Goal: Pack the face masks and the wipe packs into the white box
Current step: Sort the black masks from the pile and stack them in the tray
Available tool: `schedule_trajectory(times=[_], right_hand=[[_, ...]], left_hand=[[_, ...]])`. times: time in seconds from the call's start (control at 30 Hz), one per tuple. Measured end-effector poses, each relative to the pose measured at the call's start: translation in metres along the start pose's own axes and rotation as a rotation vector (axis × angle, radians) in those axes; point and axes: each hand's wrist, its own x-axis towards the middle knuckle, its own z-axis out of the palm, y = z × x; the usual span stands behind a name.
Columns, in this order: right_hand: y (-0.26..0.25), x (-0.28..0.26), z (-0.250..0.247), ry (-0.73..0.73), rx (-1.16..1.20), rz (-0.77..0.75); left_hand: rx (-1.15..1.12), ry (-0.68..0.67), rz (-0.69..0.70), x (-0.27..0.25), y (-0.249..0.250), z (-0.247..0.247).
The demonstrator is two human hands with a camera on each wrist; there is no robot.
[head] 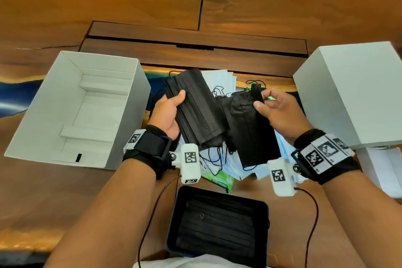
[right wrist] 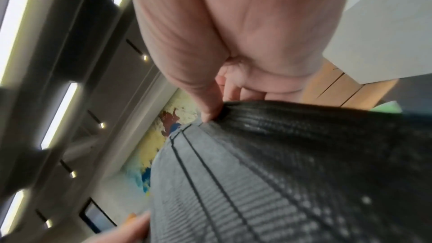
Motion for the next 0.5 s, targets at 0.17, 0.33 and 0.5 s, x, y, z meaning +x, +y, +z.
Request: schedule_trajectory(times=[0.17, 0.33, 0.5], right_hand=[[-0.047, -0.002, 0.016, -0.089, 0.446, -0.024], [-0.044, 0.021, 0.057, 0.125, 0.107, 0.028], [-0.021, 0.024, 0.08, 0.218, 0.054, 0.162]], left_hand=[[0.052, -0.075, -0.013, -0.014, -0.003, 0.017], [0.015, -0.26, -0.111, -0.031, -0.017, 0.026], [0.076, -0.288, -0.097, -0.031, -0.03, 0.027]])
